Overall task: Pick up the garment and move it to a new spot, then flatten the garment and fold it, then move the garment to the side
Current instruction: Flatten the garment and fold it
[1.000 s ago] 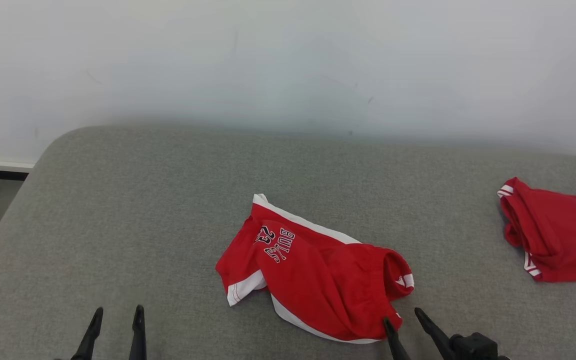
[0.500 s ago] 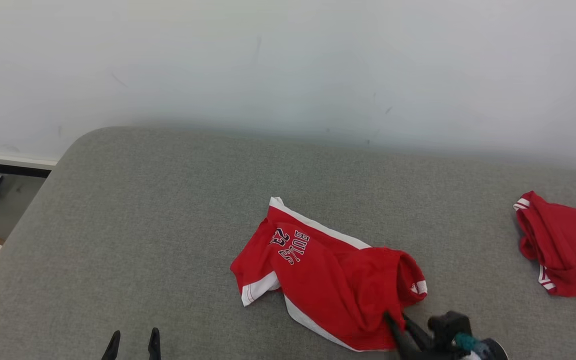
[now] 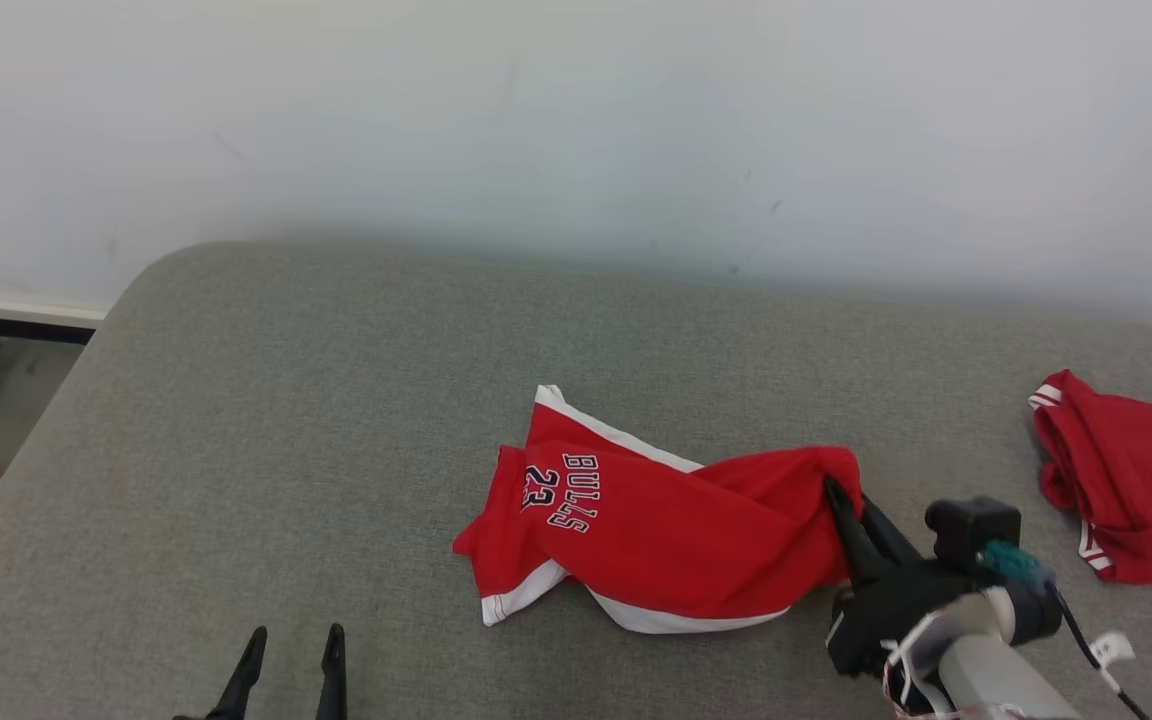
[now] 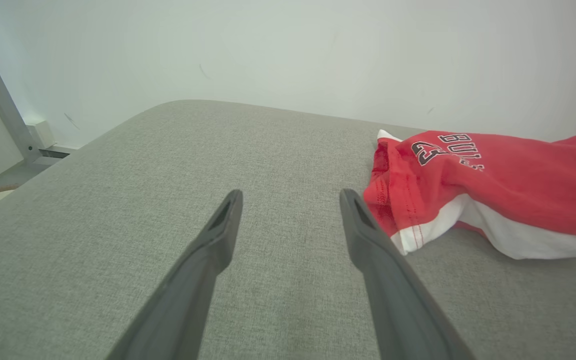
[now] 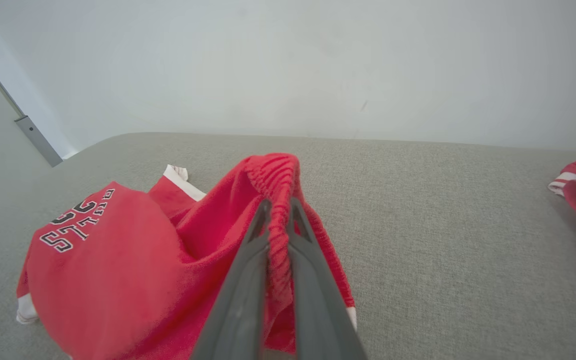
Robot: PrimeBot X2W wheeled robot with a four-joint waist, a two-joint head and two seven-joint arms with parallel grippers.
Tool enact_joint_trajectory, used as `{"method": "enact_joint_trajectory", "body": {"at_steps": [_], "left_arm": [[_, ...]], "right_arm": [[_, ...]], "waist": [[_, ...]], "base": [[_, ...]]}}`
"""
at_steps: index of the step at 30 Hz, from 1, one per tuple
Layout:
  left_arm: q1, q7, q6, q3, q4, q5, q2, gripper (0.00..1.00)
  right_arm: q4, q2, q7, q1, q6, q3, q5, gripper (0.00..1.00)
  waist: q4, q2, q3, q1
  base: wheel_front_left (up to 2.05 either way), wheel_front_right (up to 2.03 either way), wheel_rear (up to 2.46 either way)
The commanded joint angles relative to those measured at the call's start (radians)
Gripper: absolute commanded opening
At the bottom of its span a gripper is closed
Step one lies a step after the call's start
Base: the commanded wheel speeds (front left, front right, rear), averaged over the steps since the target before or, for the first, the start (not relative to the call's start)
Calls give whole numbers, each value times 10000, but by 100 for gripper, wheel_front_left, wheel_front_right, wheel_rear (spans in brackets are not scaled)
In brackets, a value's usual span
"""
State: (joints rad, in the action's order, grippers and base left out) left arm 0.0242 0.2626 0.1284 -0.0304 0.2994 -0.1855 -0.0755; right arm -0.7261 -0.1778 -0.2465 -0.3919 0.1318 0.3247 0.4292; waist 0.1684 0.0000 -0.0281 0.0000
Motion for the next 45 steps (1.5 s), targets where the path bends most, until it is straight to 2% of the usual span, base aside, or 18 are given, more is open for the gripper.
{"method": "enact_joint_trajectory", "body": {"at_steps": [1, 6, 14, 15, 16, 17, 18, 23, 25, 27, 31, 38, 45], "left_arm": [[-130, 30, 9, -25, 4, 10, 15, 100], [-417, 30, 17, -413, 214, -71, 42, 100], [-732, 30, 18, -1078, 462, -243, 64, 100], [-740, 30, 10, -1134, 486, -268, 66, 100], [-729, 30, 11, -1186, 521, -276, 60, 100], [-733, 30, 11, -1220, 556, -293, 40, 100], [-751, 30, 11, -1232, 568, -327, 24, 100], [-691, 30, 12, -1188, 597, -368, -15, 100], [-647, 30, 12, -1157, 572, -369, -26, 100], [-525, 30, 12, -1071, 530, -366, -47, 100], [-394, 30, 12, -1063, 528, -375, -91, 100], [-340, 30, 12, -1186, 705, -501, -107, 100], [-909, 30, 11, -1808, 1485, -880, -160, 100]], "right_arm": [[-86, 68, -6, -241, -27, -32, -35, 0], [-1666, 316, 51, -1279, -27, -108, -293, 0], [-3844, 597, -185, -2550, -27, -833, -895, 0], [-4079, 626, -174, -2663, -27, -890, -1005, 4], [-4275, 649, -181, -2773, -27, -953, -1093, 42], [-4341, 675, -182, -2882, -27, -1047, -1147, 85], [-4303, 705, -184, -2923, -27, -1137, -1210, 100], [-3345, 754, -173, -2362, -27, -1606, -1292, 100], [-2613, 610, -171, -1978, -27, -1664, -1501, 100], [-1304, 471, -174, -1187, -27, -1844, -1649, 100], [-38, 371, -172, -23, -27, -1937, -1824, 100], [662, 435, -174, 1131, -27, -1657, -1974, 100], [366, 466, -173, 986, -27, -1234, -1996, 100]], "waist": [[58, 0, 36, 0], [342, 0, 137, 0], [670, 0, 253, 0], [694, 0, 260, 0], [711, 0, 262, 0], [717, 0, 260, 0], [708, 0, 250, 0], [565, 0, 97, 0], [501, 0, 29, 0], [385, 0, -35, 0], [218, 0, -38, 0], [-56, 0, 60, 0], [-277, 0, 213, 0]], "base": [[0, 0, 0], [0, 0, 0], [0, 0, 0], [0, 0, 0], [0, 0, 0], [0, 0, 0], [0, 0, 0], [0, 0, 0], [0, 0, 0], [0, 0, 0], [0, 0, 0], [0, 0, 0], [0, 0, 0]]}}
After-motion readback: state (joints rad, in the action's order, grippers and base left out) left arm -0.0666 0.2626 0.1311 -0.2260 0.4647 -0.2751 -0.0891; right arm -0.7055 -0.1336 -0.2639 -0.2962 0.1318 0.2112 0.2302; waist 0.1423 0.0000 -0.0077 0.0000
